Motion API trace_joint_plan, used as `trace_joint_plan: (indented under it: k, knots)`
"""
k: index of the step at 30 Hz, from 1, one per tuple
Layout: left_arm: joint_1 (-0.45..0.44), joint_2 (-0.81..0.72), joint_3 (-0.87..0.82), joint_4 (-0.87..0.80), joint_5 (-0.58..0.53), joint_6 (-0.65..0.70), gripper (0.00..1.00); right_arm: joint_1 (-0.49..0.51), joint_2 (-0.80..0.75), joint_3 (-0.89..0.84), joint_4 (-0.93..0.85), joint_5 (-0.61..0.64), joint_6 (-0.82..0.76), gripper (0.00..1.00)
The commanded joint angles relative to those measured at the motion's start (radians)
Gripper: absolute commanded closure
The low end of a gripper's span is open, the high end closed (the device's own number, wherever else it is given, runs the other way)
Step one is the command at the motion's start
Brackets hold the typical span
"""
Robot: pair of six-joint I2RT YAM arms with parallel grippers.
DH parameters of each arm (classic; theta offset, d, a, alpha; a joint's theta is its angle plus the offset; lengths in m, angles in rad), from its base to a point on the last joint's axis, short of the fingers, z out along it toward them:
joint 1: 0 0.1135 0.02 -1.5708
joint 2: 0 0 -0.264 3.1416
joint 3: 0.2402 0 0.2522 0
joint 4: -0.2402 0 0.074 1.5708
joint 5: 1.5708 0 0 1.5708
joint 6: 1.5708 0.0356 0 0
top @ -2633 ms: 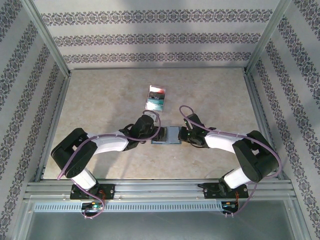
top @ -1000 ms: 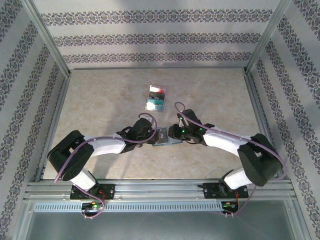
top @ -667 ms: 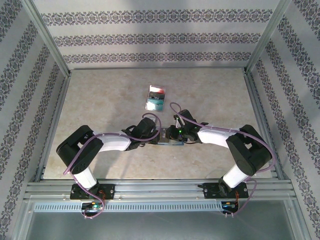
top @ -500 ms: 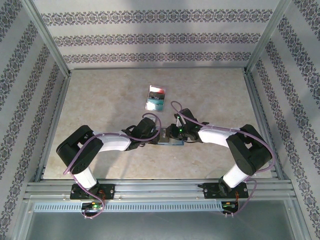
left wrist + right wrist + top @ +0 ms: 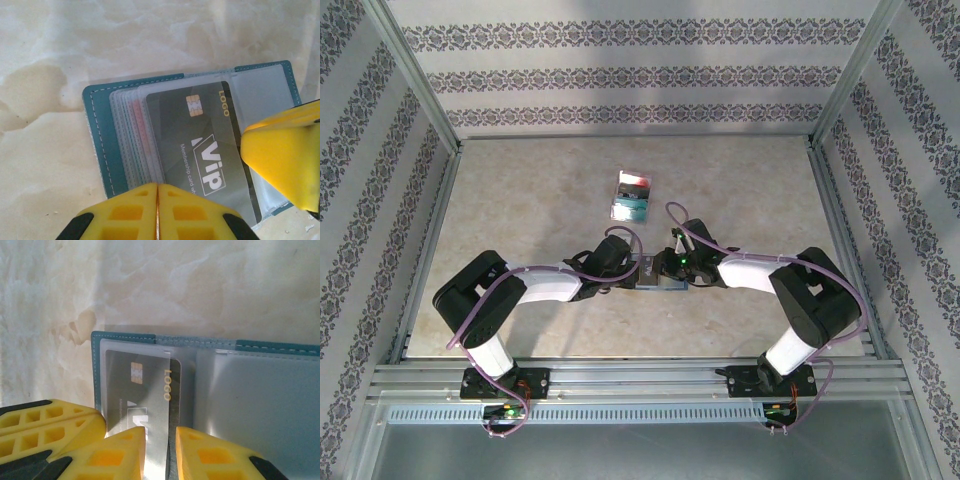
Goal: Take the credit cards out of the card holder
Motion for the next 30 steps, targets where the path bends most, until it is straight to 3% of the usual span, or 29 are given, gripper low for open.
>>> trace_joint_plan:
  k: [1, 13, 30]
  knots:
    - [-0.006, 0.011, -0.008, -0.024, 0.021, 0.000, 0.92, -0.012, 0.017, -0.012, 0.038, -0.027, 0.016, 0.76]
    - [-0.005, 0.003, -0.012, -0.026, 0.016, -0.003, 0.95, -0.028, -0.042, -0.054, 0.037, 0.015, 0.038, 0.76]
    - [-0.006, 0.017, -0.019, -0.015, 0.024, -0.010, 0.95, -0.039, -0.032, -0.074, 0.187, -0.086, 0.088, 0.82]
